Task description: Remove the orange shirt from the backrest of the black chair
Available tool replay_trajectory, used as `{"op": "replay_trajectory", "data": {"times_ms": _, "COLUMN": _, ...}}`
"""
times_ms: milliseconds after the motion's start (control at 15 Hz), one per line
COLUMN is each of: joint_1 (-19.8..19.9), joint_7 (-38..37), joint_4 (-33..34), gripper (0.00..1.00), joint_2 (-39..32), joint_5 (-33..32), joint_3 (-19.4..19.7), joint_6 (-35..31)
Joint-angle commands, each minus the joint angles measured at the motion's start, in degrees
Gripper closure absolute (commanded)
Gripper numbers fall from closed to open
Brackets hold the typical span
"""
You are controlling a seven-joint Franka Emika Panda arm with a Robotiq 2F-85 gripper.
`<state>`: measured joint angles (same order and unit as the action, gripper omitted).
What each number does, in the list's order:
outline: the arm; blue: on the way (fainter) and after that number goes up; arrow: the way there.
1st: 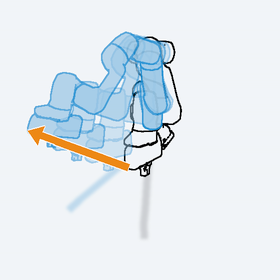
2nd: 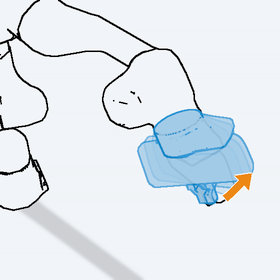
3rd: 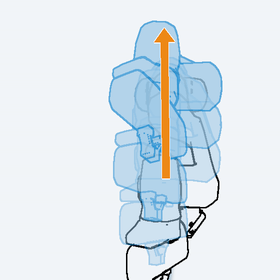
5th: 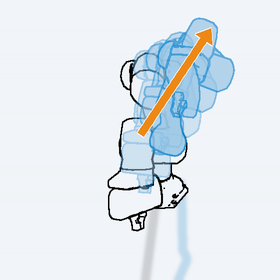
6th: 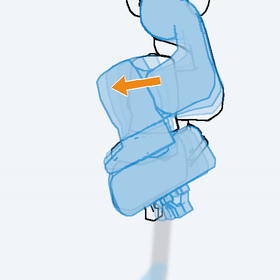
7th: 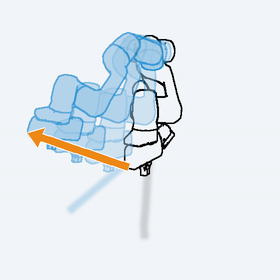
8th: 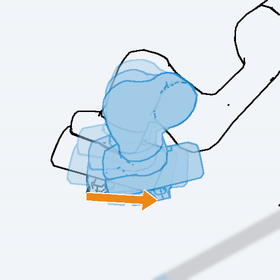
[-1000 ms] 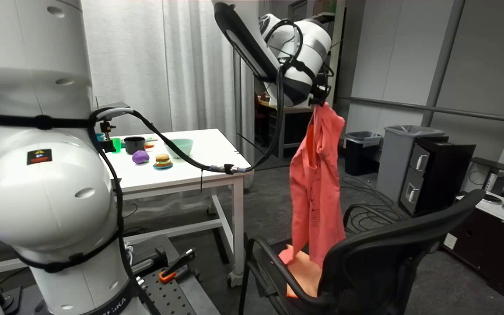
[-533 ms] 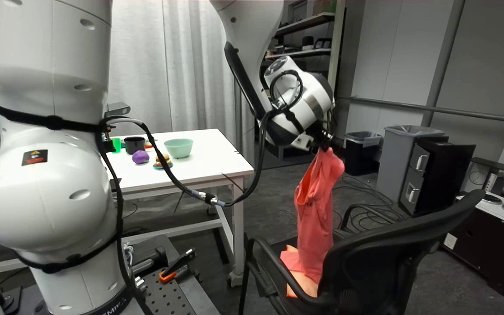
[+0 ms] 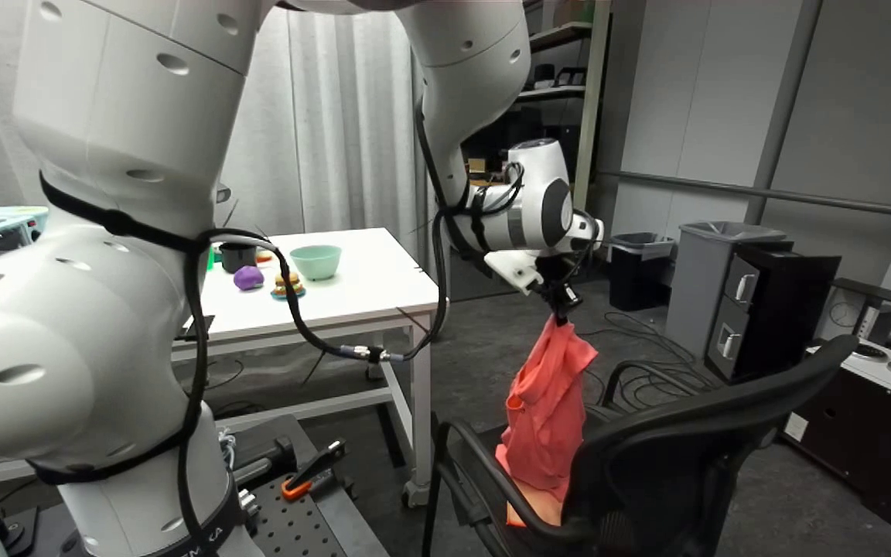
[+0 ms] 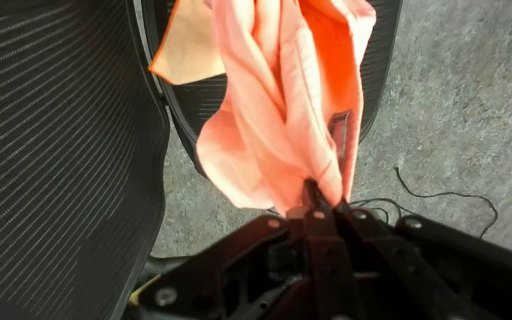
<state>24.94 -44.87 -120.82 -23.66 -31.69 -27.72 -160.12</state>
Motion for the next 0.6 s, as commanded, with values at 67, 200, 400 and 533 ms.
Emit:
{"op": "replay_trajectory", "data": {"times_ms": 67, "joint_1": -3.77, "joint_7": 13.24, "joint_4": 13.53, "gripper": 0.99, "joint_2": -0.80, "joint_5": 18.76, "joint_3": 3.47, "joint_6": 15.21}}
{"op": "replay_trajectory", "data": {"times_ms": 200, "joint_1": -10.47, "joint_7": 16.46, "joint_4": 18.40, "gripper": 0.99, "joint_2": -0.96, "joint_5": 24.69, "joint_3": 11.98, "joint_6": 19.40}}
{"op": "replay_trajectory", "data": {"times_ms": 400, "joint_1": -17.73, "joint_7": 17.08, "joint_4": 24.08, "gripper": 0.71, "joint_2": -3.12, "joint_5": 27.33, "joint_3": 21.21, "joint_6": 25.02}}
{"op": "replay_trajectory", "data": {"times_ms": 533, "joint_1": -20.62, "joint_7": 16.97, "joint_4": 26.63, "gripper": 0.57, "joint_2": -4.31, "joint_5": 27.91, "joint_3": 24.87, "joint_6": 27.58}}
